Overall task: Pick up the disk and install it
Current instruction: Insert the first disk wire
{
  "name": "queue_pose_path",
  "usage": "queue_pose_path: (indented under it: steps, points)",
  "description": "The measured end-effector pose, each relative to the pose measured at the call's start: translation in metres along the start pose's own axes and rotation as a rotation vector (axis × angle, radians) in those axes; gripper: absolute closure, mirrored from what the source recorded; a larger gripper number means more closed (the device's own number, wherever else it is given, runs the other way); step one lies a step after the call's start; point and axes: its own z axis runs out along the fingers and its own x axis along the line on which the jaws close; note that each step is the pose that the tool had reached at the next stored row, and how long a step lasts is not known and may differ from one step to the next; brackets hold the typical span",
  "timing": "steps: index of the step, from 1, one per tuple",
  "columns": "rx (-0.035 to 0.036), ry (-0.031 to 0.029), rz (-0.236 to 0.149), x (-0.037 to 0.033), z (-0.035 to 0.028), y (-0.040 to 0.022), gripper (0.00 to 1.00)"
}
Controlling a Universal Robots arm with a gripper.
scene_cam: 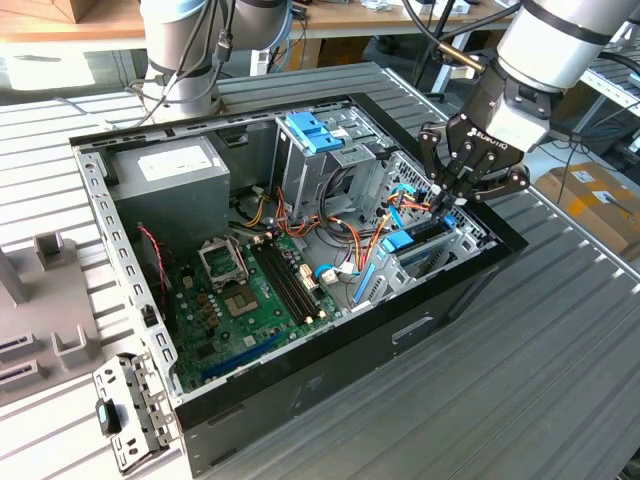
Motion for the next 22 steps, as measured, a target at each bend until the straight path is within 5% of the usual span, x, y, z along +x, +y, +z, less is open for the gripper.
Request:
queue_pose_path:
  steps: [22]
  points:
    - [0.0012,-0.0010,0.024,0.0000,0.0008,0.0000,0.84]
